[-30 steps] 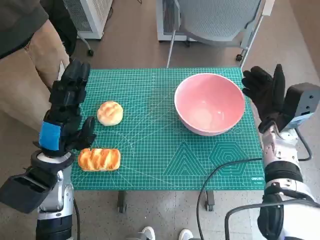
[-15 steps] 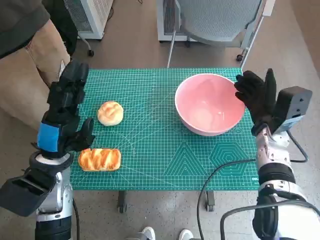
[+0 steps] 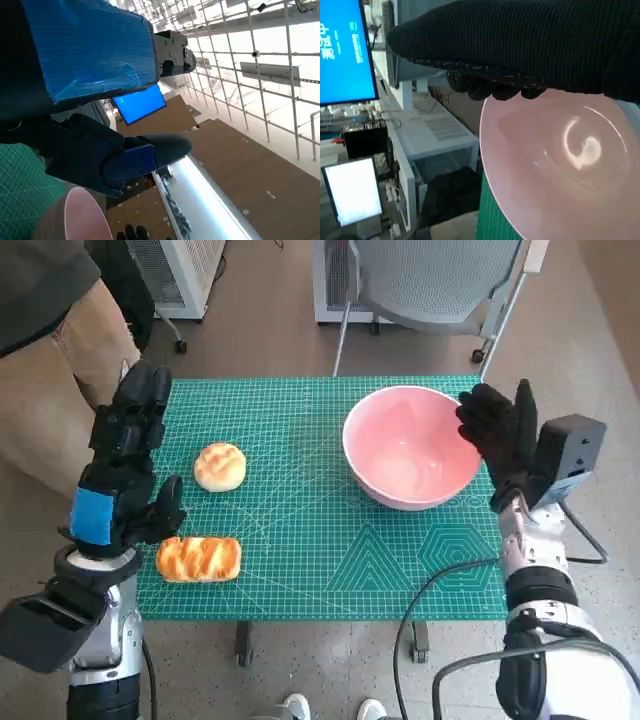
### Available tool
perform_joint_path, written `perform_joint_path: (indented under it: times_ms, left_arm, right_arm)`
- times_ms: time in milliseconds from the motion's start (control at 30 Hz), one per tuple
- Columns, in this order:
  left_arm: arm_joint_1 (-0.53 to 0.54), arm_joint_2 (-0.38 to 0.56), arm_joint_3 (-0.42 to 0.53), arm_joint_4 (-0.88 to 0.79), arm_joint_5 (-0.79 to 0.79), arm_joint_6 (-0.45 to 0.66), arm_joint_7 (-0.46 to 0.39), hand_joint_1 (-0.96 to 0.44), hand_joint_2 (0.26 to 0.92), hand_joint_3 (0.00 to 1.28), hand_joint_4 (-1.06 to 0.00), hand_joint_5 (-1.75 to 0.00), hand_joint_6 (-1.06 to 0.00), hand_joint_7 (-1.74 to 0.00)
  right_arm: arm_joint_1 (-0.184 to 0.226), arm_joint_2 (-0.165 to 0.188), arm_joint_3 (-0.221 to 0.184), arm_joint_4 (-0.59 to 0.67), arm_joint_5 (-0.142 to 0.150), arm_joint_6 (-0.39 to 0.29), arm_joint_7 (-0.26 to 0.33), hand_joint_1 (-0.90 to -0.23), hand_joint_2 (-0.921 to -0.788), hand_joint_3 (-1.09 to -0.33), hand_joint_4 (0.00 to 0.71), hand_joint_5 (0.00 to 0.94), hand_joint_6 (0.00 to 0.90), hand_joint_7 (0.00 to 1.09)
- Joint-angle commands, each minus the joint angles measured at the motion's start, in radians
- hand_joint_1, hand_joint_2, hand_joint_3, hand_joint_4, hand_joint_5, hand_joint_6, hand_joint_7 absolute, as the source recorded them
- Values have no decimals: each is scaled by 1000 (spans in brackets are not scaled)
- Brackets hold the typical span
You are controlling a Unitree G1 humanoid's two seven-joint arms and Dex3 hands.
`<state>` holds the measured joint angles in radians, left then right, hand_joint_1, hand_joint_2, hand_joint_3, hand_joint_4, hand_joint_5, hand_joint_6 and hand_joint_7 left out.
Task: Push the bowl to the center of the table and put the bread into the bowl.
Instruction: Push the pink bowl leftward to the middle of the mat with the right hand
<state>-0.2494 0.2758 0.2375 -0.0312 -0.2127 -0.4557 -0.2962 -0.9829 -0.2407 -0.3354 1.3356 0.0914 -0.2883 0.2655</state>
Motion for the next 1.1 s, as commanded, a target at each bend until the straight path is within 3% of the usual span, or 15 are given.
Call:
perform_joint_path:
  times_ms: [33, 500, 1100]
  left_arm:
    - [12, 8, 5, -22, -3, 4, 5, -764, 921, 643, -5, -157, 1, -301]
    - [22, 7, 16, -13, -13, -9, -1, -763, 921, 633, -11, -147, 1, -331]
    - [29, 3, 10, -31, -15, 3, -1, -762, 921, 633, -14, -139, 1, -334]
  right_arm:
    - [32, 22, 3, 17, -12, 18, 16, -617, -921, -724, 116, 3, 179, 8]
    - [28, 35, -9, 18, -3, 29, 28, -610, -921, -734, 116, 1, 176, 5]
    - [24, 57, 30, 12, -36, 1, 35, -591, -921, -776, 108, 0, 172, 1]
